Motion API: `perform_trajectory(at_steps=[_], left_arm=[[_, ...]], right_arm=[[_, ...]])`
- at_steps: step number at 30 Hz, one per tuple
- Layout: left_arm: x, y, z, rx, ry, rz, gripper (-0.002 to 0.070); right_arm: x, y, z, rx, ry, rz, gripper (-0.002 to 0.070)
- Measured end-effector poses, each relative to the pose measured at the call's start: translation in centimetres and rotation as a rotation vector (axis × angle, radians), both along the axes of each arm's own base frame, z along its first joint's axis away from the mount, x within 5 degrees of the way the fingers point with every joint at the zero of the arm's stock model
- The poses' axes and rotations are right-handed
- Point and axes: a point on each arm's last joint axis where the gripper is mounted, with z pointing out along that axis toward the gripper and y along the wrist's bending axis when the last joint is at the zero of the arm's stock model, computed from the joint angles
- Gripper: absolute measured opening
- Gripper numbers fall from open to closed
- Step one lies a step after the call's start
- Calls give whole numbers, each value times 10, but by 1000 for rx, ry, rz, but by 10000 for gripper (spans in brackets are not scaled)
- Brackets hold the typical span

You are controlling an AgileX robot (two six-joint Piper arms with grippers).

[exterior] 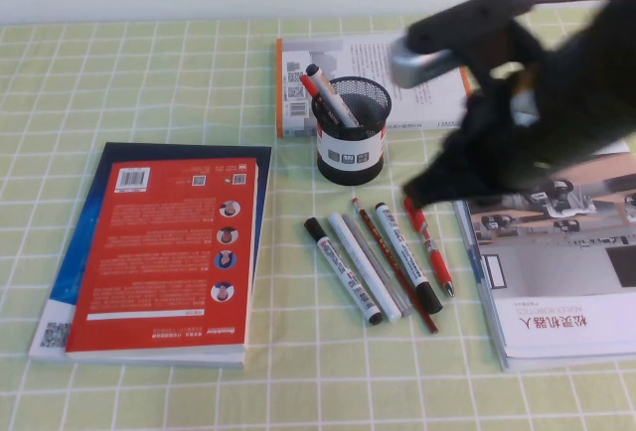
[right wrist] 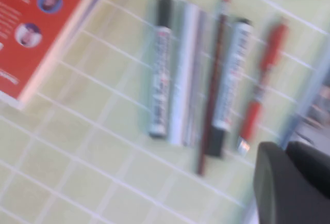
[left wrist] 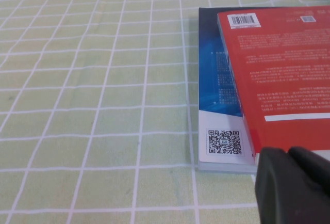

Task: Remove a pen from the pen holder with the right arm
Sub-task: 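Take a marker out of the pen holder and lay it on the table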

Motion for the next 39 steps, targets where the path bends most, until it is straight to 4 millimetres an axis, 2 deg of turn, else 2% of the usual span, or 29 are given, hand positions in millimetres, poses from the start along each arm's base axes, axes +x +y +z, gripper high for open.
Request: perform_trajectory(at_steps=[5,10,16,21,27,33,36,39], left_arm=[[0,0,0,0,0,0,-5],[0,0,0,0,0,0,-5],[0,0,0,0,0,0,-5],[0,0,0,0,0,0,-5],[0,0,0,0,0,0,-5],[0,0,0,0,0,0,-5],[0,0,0,1,0,0,-5],[0,0,0,1,0,0,-5]], right_arm=[[-40,-39,12,17,-72,-35,-12],[-81,-73,14,91,-126,-54,-12],[-125,-101,4,164,-56,-63,-12],[-146,-119,0,114,13,-76,-12],[-153,-125,-2,76,48,-85,-12],[-144,-130,-8,25,-57,-97,-12],[-136,-136,-22,82,-160,-140,-12],[-131,-150,-44,165,-290,-235,-12]])
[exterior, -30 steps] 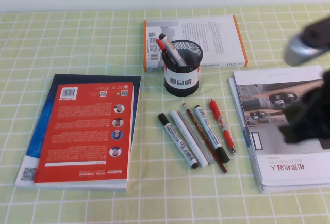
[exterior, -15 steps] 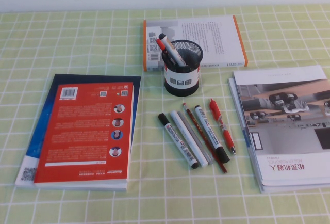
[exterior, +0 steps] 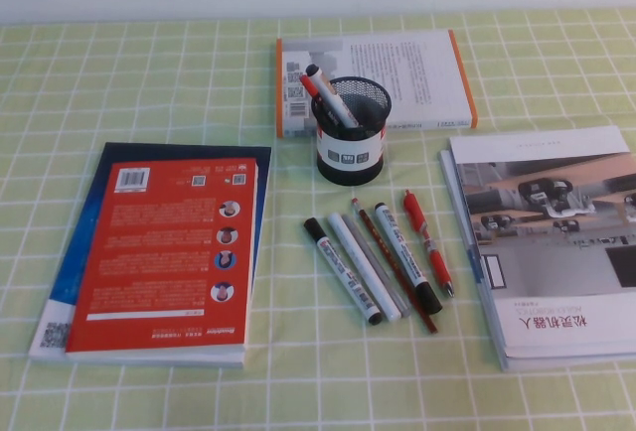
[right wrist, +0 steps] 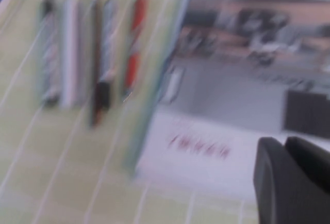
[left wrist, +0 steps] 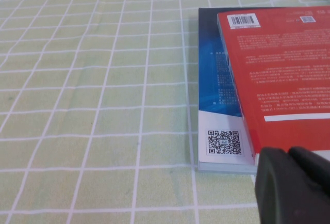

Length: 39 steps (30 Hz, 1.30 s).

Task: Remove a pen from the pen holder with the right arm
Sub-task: 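Take a marker out of the pen holder and lay it on the table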

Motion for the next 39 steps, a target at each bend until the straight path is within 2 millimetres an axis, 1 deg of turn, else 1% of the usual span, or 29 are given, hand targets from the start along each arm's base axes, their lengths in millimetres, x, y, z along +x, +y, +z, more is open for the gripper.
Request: perform_trajectory(at_steps=[2,3,6,7,9,11,13,17,22,33,37,39], left_arm=[[0,0,0,0,0,0,-5],[0,0,0,0,0,0,-5],[0,0,0,0,0,0,-5],[0,0,0,0,0,0,-5],[0,0,0,0,0,0,-5],[0,0,0,0,0,0,-5],[0,0,0,0,0,0,-5],[0,0,0,0,0,0,-5],[0,0,0,0,0,0,-5],[0,0,0,0,0,0,-5],[0,0,0,0,0,0,-5],[0,0,0,0,0,0,-5]], right_arm=[[0,-14,-24,42,-104,-84,-12],[-1,-19,-31,45,-131,-115,-13],[-15,-35,-65,59,-253,-194,-12],[-20,-37,-72,65,-297,-208,-13],[-31,-42,-93,67,-341,-241,-12],[-41,-46,-107,70,-390,-273,-13],[-46,-48,-114,72,-426,-297,-13],[-54,-50,-114,78,-499,-316,-13],[-62,-52,-113,82,-540,-331,-12],[-64,-52,-116,93,-519,-343,-13],[-64,-48,-118,103,-506,-305,-12],[-64,-46,-121,61,-496,-261,-12]])
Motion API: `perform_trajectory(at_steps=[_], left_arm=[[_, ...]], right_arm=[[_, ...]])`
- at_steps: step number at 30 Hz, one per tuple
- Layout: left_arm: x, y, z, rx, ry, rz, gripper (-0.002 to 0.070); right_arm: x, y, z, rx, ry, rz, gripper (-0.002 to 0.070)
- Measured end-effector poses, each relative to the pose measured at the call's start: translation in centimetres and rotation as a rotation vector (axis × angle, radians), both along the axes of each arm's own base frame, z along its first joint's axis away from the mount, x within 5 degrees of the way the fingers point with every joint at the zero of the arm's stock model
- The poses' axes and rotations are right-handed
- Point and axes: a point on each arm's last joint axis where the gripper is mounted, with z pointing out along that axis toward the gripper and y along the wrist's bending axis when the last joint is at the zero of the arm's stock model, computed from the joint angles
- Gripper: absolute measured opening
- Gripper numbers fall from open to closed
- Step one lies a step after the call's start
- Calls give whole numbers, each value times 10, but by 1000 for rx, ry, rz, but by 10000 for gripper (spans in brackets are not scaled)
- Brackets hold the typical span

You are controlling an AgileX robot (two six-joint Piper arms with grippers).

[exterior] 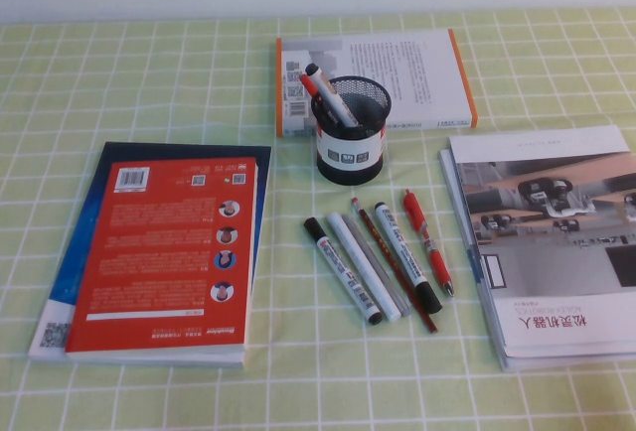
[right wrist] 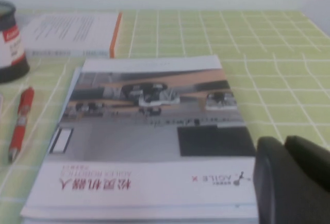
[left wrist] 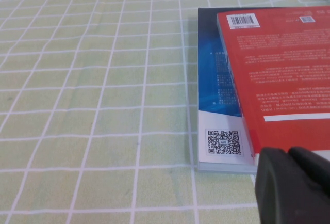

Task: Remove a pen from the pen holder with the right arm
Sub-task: 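Take a marker out of the pen holder and lay it on the table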

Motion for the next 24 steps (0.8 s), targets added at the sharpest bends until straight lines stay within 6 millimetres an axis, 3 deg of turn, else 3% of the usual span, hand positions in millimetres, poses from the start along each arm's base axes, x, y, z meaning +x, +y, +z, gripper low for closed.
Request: perform_trajectory(at_steps=[10,24], left_arm=[[0,0,0,0,0,0,-5],[0,0,0,0,0,0,-5]], right_arm=[[-4,4,-15,13,165,44,-13],[-4,5,-15,43,171,46,-12]])
